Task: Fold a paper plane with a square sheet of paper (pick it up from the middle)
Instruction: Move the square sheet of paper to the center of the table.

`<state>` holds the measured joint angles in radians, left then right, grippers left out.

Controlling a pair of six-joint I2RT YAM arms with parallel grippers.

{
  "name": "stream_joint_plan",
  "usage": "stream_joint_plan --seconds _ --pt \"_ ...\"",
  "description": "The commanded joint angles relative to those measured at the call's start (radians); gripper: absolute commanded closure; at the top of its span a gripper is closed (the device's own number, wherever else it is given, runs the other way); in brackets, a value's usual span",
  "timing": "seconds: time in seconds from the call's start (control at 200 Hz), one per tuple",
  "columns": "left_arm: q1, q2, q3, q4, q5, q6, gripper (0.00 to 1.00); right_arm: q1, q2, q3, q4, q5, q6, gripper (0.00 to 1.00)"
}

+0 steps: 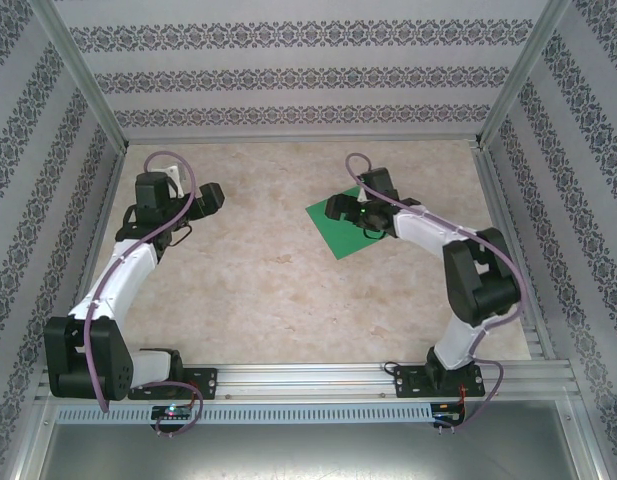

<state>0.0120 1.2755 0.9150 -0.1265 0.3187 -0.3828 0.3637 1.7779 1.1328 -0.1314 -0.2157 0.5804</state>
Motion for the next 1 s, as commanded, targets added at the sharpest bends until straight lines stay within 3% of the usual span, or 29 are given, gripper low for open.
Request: stream_joint_plan --seconds 0.0,0.18,0.43,0.774,0.994 --pt "-0.013 0.032 0.025 -0.071 0.078 -0.024 0.00 0.017 0.061 0.069 -0.034 -0.008 0.043 0.07" --pt "-0.022 0.070 0.038 -0.067 0.134 -0.026 0.00 0.028 0.150 0.153 -0.118 0.042 0.042 0.07" --pt "-0.049 0.114 0.028 -0.014 0.133 -0.085 0.00 0.058 0.208 0.200 -0.226 0.093 0.030 0.08" --pt "-0.120 0.203 0.010 0.067 0.116 -0.164 0.00 0.144 0.179 0.094 -0.284 0.081 0.161 0.08" --pt "-0.139 0.247 0.002 0.095 0.106 -0.196 0.00 0.285 0.102 -0.023 -0.286 0.051 0.321 0.08"
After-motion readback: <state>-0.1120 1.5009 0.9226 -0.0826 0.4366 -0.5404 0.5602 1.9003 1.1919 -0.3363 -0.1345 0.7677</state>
